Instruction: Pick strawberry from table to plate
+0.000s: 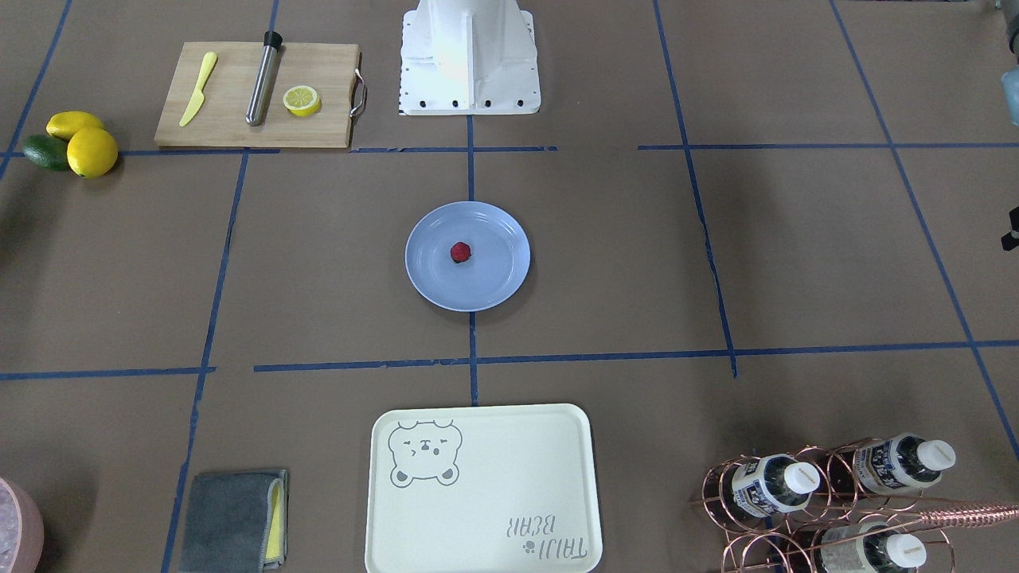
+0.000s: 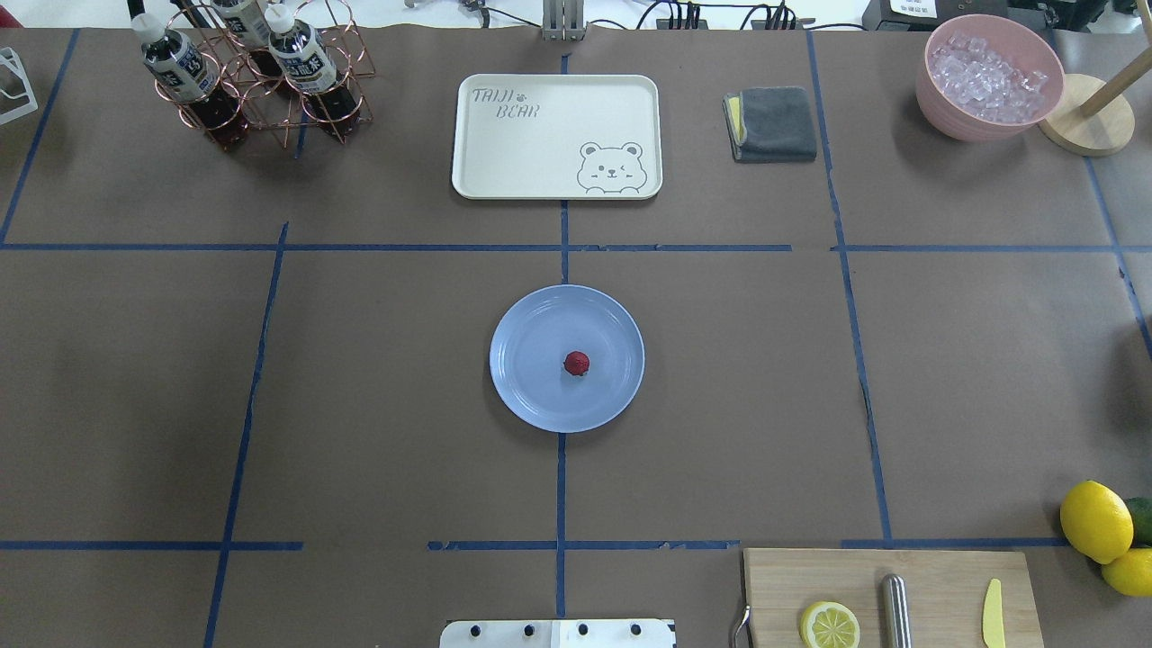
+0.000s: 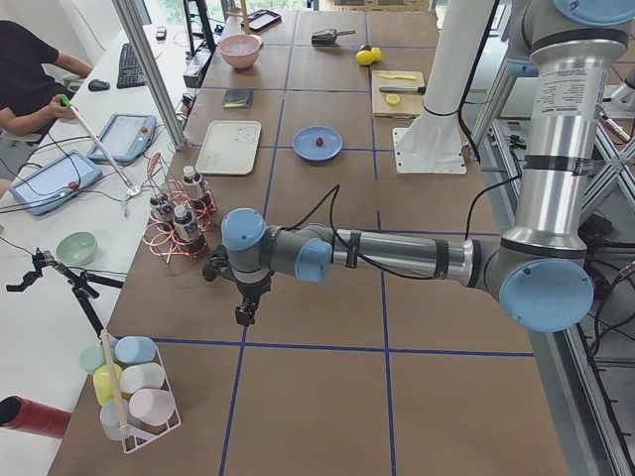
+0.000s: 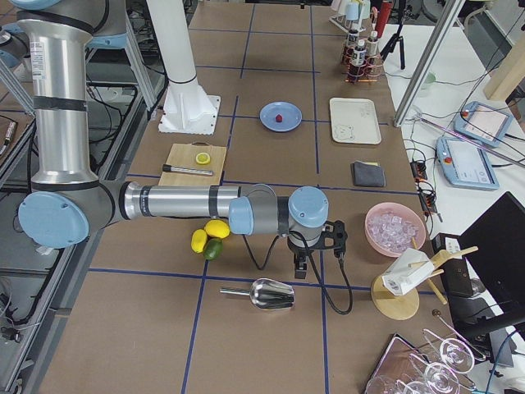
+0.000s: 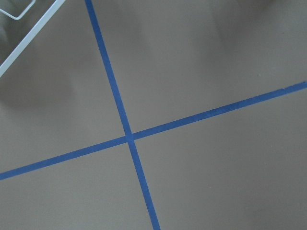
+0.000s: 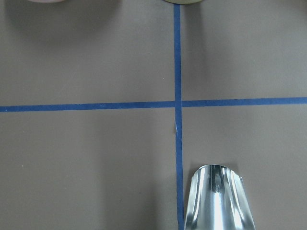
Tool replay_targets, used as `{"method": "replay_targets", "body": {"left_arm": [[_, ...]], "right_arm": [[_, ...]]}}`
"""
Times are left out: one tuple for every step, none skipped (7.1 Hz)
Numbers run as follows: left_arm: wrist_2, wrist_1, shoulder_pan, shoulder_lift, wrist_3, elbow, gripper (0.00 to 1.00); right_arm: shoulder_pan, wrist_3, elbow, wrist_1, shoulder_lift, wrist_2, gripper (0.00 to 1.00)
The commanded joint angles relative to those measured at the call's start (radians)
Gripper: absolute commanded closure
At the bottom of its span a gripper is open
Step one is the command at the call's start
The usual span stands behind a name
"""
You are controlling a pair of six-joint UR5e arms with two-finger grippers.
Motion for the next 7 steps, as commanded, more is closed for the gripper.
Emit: {"method": "replay_targets", "body": {"left_arm": [[0.001,0.004,-0.02,-0.001,-0.002,0.003,0.0],[0.001,0.004,-0.022,-0.001,-0.002,0.004,0.0],[0.001,0.006,-0.022,-0.001,-0.002,0.006,0.0],[0.001,0.007,-0.025,0.001,-0.002,0.007,0.0],[0.001,0.01,-0.036,-0.001,-0.002,0.018,0.0],[0.001,0.03,-0.072,-0.001,0.0,0.023,0.0],[0.001,0.073,-0.114,-0.002,0.027,0.023,0.0]], "right_arm": [[0.018,-0.002,0.008,0.008,-0.043,0.007,0.0],[0.018,0.001,0.036,0.008,-0.072,0.009,0.0],[0.018,0.004,0.093,0.006,-0.11,0.009,0.0],[0.018,0.007,0.104,0.005,-0.113,0.009,0.0],[0.018,0.014,0.104,0.005,-0.107,0.009,0.0],[0.018,0.017,0.101,0.003,-0.097,0.009,0.0],[0.018,0.018,0.1,0.002,-0.094,0.006,0.0]]}}
